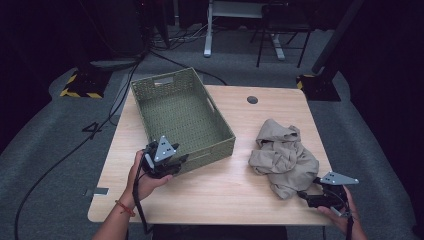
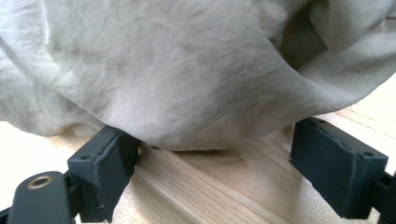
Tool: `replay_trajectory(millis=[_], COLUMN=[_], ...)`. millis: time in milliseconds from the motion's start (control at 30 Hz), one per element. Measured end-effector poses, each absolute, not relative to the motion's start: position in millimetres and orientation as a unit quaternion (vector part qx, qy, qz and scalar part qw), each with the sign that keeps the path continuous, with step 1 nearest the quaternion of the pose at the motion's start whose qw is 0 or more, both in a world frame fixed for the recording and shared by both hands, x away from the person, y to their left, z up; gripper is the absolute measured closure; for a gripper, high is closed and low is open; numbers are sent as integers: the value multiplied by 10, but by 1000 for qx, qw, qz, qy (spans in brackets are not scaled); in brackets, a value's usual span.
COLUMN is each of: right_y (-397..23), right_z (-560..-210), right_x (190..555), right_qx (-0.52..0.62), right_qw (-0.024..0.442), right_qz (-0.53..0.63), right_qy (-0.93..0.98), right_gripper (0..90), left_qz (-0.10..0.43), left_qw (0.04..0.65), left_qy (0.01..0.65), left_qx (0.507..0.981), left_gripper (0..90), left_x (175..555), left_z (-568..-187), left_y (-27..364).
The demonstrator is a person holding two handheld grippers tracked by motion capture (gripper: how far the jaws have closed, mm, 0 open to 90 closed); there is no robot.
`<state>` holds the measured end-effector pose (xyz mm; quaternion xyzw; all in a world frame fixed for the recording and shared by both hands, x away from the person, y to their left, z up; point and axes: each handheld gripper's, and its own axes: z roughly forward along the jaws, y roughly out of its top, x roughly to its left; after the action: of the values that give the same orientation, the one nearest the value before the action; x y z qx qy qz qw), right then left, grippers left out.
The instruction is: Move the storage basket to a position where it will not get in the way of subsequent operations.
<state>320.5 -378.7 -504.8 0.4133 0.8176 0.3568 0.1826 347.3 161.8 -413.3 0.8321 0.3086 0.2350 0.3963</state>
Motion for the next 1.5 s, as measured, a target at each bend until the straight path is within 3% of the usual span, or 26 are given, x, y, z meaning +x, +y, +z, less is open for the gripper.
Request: replay_trajectory(millis=[167,400,667,900,1033,1133,1500], right_y=[-3787,-3788,-3788,-3788,-3788,-3788,-3788], right_z=[-5048,-5048,-5048,-5048,-5048,-5048,-5048], right_x=[3205,3203,3203,3203,3203,3203,3203], right_qx=[413,413,413,413,413,413,414], right_qw=[184,183,183,183,183,183,183], right_qz=[357,357,357,357,357,357,357], right_qy=[818,818,818,817,818,818,817], right_gripper=[151,151,151,151,151,151,151], left_qz=[228,239,250,240,232,226,216], left_qw=[371,358,337,338,345,357,393], left_qy=[308,367,389,386,380,373,327], left_qx=[846,825,820,824,827,826,832], left_gripper=[565,507,437,429,391,258,242], left_x=[3459,3493,3588,3717,3712,3700,3618], left_z=[-4179,-4232,-4200,-4188,-4196,-4192,-4073], left_y=[1690,2073,2285,2464,2463,2422,2017])
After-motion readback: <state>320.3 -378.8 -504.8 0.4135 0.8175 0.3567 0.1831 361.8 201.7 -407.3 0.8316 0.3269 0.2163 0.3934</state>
